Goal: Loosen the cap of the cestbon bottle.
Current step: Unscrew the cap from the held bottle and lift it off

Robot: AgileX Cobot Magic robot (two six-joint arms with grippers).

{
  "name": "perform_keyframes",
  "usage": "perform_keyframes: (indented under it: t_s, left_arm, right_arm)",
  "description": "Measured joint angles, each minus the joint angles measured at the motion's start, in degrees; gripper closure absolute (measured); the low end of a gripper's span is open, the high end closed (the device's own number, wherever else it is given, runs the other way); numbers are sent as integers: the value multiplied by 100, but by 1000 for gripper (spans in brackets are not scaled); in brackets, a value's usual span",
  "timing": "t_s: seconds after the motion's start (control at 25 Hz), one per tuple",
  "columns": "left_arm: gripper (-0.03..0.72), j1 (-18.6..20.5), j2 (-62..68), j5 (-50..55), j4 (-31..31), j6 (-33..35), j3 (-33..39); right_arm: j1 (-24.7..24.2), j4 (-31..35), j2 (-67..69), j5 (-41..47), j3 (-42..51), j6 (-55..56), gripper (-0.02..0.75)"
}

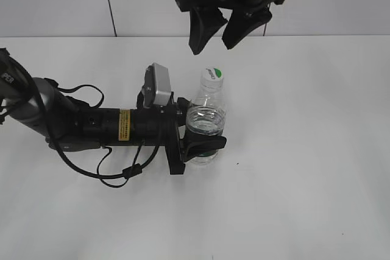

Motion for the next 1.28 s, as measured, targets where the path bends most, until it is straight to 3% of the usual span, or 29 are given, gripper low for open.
perform_keyframes:
  t_s: [0.12,0.28,1.28]
  left_arm:
    - [283,0,0,11,-17,0,0]
    - [283,0,0,16,-35,0,0]
    - [284,0,0,68,-108,0,0]
  right_arm:
    - [0,-217,0,0,0,1186,274]
    - [0,-326,0,0,5,1692,274]
    - [0,157,190,-4,427,2001,274]
